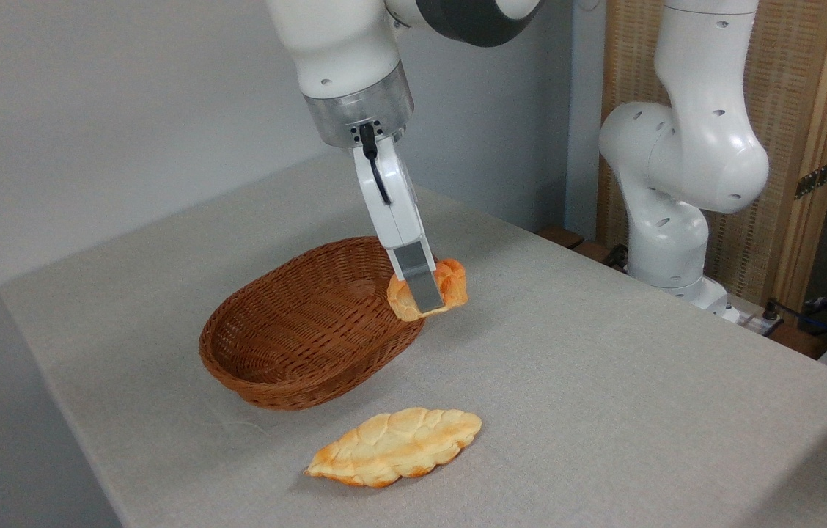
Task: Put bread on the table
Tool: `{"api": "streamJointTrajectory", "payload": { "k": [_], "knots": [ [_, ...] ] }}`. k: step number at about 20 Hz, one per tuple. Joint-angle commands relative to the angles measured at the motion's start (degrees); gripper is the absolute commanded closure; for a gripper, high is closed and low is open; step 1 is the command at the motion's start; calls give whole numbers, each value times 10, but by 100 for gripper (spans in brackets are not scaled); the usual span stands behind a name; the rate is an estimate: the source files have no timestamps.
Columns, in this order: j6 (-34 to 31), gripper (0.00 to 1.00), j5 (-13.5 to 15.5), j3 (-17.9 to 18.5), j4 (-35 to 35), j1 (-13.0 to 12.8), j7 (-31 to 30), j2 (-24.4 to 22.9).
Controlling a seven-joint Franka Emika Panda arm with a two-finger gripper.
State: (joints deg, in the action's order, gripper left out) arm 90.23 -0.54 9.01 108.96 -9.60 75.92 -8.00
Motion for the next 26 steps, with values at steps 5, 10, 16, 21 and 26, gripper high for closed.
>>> {"api": "streamJointTrajectory", "payload": {
  "k": [5, 10, 16, 21, 26],
  "knots": [
    [0, 0, -2, 8, 2, -7, 10, -6],
    [1, 0, 1, 8, -2, -6, 5, -6],
    [0, 0, 11, 1, -68, -6, -209, 9],
    [1, 0, 27, -19, -132, -6, -351, 47],
    [1, 0, 27, -27, -208, -5, -398, 95]
  ]
}}
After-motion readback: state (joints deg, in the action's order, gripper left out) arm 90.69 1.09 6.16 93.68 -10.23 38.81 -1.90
